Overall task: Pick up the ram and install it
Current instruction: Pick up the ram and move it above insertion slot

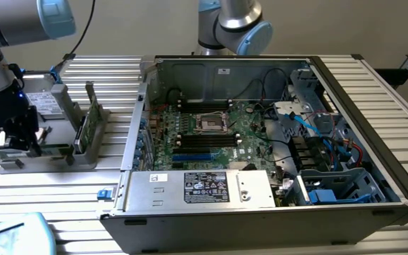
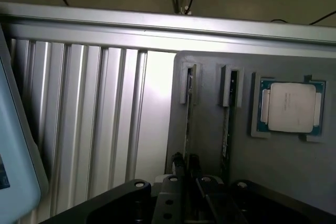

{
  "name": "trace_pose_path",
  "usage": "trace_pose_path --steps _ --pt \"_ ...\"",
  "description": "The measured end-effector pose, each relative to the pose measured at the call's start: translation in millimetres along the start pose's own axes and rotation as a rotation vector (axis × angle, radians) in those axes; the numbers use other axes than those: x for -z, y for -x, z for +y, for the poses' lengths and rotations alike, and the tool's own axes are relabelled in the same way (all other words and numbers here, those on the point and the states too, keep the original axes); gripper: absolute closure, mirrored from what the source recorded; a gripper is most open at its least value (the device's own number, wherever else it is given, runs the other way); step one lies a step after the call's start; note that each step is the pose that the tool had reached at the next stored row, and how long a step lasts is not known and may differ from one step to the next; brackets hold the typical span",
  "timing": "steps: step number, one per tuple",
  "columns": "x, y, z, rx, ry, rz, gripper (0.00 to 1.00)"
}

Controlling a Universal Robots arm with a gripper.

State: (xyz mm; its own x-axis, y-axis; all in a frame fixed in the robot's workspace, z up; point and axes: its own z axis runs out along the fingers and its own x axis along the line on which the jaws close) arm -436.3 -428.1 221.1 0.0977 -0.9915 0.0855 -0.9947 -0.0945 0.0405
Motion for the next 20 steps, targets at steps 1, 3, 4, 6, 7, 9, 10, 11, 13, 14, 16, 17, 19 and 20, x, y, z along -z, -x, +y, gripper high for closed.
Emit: trace_pose_path --steps 1,3,4,6,7,9,10,11,13,14,16,17,19,20 --pt "2.1 -0.1 0.1 0.000 -0.0001 -0.0001 0.86" --pt "6.4 -0.5 0.3 0.000 0.0000 0.0000 0.86" --pt "8.7 -0.7 0.3 0.000 0.0000 0.0000 0.86" --pt "13.7 -1.1 0.4 0.000 0.0000 0.0000 0.86" --pt "16.1 -1.4 0.4 0.000 0.0000 0.0000 0.86" --pt "20.7 -1.8 0.1 0.000 0.0000 0.0000 0.86" --pt "23.1 -2.1 -0.1 0.000 0.0000 0.0000 0.86" --pt "25.5 -2.3 -0.4 0.000 0.0000 0.0000 0.86" --pt "30.6 -2.9 -1.3 0.000 0.0004 0.0000 0.86" --pt "33.0 -3.2 -2.0 0.000 0.0007 0.0000 0.86" --pt "37.2 -3.7 -4.0 0.000 0.0015 -0.0006 0.86" --pt "39.4 -4.0 -5.4 0.000 0.0025 -0.0009 0.86" --pt "43.6 -4.8 -9.3 0.000 0.0047 -0.0021 0.86" --pt "45.8 -5.2 -11.8 0.001 0.0061 -0.0029 0.86"
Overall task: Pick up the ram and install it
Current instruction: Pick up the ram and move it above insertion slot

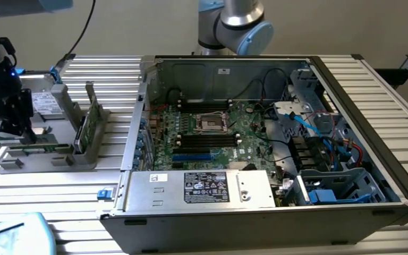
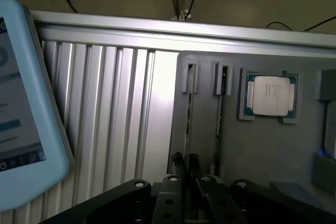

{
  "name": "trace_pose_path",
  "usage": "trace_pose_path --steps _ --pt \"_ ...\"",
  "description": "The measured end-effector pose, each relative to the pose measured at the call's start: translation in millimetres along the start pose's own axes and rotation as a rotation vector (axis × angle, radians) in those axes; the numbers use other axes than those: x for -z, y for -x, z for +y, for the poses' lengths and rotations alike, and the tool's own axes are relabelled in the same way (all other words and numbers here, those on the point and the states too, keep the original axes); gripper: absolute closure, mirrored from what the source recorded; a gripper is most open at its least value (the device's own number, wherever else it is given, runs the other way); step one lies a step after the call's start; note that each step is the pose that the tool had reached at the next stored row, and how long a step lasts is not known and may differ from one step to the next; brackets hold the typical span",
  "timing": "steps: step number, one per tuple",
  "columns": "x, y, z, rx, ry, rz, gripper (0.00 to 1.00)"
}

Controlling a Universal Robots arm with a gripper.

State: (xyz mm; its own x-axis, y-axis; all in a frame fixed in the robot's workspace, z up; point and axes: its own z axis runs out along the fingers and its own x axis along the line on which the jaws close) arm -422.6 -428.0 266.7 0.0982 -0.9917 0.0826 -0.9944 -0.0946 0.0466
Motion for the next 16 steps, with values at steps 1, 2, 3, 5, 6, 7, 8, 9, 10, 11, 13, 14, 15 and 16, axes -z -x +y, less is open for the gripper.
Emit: trace_pose_path --steps 1,2,3,5,6,7,8,9,10,11,13,14,15,16 --pt "1.9 -0.4 -2.3 0.000 0.0012 -0.0008 0.86" --pt "3.8 -0.8 -4.8 0.000 0.0024 -0.0018 0.86" --pt "5.9 -1.2 -7.3 0.000 0.0037 -0.0027 0.86" --pt "9.7 -2.0 -12.1 0.001 0.0065 -0.0040 0.86" --pt "11.7 -2.4 -14.6 0.001 0.0078 -0.0048 0.86" --pt "13.6 -2.8 -17.1 0.001 0.0093 -0.0056 0.86" --pt "15.7 -3.3 -19.7 0.001 0.0110 -0.0063 0.86" --pt "17.6 -3.7 -22.2 0.001 0.0125 -0.0071 0.86" --pt "19.7 -4.1 -25.0 0.002 0.0144 -0.0080 0.86" --pt "21.8 -4.6 -27.8 0.002 0.0162 -0.0090 0.86" --pt "26.2 -5.6 -33.4 0.002 0.0201 -0.0108 0.86" --pt "28.5 -6.1 -36.3 0.002 0.0222 -0.0118 0.86" --pt "30.5 -6.5 -39.0 0.003 0.0238 -0.0127 0.86" --pt "32.9 -7.1 -42.1 0.003 0.0256 -0.0138 0.86"
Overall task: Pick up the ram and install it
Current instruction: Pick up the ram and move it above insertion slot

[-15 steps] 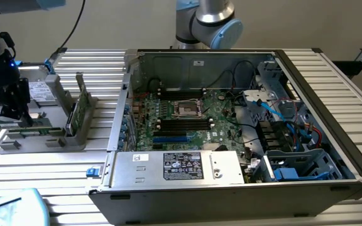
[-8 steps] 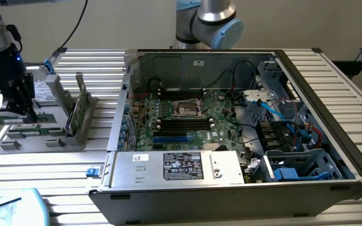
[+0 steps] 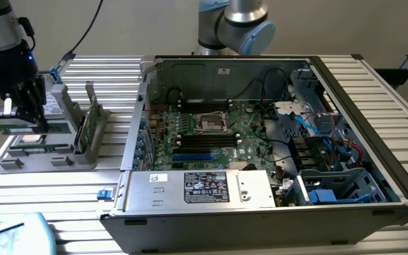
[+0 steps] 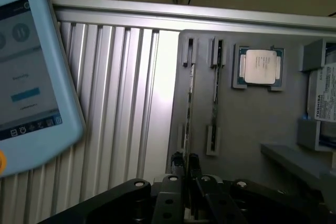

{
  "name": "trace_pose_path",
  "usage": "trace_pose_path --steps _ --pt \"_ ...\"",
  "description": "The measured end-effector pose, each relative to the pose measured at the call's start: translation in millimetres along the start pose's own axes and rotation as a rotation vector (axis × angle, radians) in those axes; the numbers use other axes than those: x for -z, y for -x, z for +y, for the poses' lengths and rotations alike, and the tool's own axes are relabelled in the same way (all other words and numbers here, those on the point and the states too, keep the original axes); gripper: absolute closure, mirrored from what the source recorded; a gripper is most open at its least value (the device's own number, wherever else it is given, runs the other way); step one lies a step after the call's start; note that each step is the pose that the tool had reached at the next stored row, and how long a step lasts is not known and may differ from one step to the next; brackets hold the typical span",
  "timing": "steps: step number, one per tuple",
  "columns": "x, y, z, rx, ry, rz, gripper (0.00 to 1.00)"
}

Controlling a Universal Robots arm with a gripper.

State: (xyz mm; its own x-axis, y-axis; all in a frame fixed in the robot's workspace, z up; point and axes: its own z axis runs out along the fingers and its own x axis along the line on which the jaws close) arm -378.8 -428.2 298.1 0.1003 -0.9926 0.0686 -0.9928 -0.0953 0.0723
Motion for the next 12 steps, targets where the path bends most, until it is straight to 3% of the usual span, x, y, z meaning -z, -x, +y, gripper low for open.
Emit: trace_pose_path --steps 5,12 --pt "12.5 -2.4 -14.8 0.001 0.0075 -0.0044 0.86" --pt "24.3 -5.6 -39.0 0.004 0.0074 -0.0114 0.86"
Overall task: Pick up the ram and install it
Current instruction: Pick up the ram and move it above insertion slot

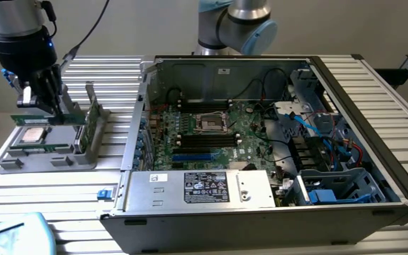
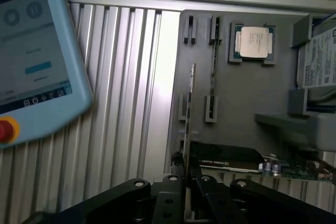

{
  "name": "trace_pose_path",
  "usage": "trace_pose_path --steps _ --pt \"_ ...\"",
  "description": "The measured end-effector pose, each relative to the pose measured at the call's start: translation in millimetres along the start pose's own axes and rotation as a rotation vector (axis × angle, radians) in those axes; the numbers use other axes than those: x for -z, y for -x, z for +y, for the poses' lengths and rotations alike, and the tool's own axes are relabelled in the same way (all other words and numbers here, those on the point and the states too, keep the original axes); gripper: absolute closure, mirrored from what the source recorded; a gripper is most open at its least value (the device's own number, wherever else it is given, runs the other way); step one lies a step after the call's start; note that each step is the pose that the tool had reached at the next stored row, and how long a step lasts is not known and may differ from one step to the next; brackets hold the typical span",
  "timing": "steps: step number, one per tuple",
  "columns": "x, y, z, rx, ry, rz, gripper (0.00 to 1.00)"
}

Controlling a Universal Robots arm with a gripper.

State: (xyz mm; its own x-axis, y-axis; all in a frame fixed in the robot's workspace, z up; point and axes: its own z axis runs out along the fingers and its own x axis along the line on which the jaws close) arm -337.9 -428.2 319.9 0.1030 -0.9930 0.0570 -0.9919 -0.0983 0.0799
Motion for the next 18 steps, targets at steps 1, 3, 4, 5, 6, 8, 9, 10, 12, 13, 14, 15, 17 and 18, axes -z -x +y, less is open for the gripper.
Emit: trace_pose_path --steps 1,3,4,5,6,8,9,10,12,13,14,15,17,18 --pt "1.8 -0.4 -2.8 0.000 -0.0001 -0.0009 0.86" --pt "5.8 -1.2 -8.0 0.001 -0.0005 -0.0030 0.86" --pt "8.1 -1.6 -10.6 0.002 -0.0006 -0.0041 0.86" --pt "10.2 -2.0 -12.9 0.002 -0.0007 -0.0049 0.86" --pt "12.1 -2.3 -15.3 0.002 -0.0007 -0.0058 0.86" --pt "15.7 -3.0 -20.3 0.003 -0.0011 -0.0076 0.86" --pt "17.2 -3.4 -23.0 0.003 -0.0013 -0.0087 0.86" --pt "18.5 -3.8 -25.8 0.003 -0.0016 -0.0103 0.86" --pt "21.2 -4.6 -32.0 0.004 -0.0021 -0.0142 0.86" --pt "22.5 -5.0 -35.3 0.004 -0.0024 -0.0162 0.86" --pt "23.9 -5.4 -38.6 0.004 -0.0026 -0.0182 0.86" --pt "25.2 -5.8 -41.8 0.005 -0.0030 -0.0204 0.86" --pt "28.1 -6.6 -47.9 0.005 -0.0035 -0.0245 0.86" --pt "29.6 -7.0 -50.7 0.005 -0.0039 -0.0265 0.86"
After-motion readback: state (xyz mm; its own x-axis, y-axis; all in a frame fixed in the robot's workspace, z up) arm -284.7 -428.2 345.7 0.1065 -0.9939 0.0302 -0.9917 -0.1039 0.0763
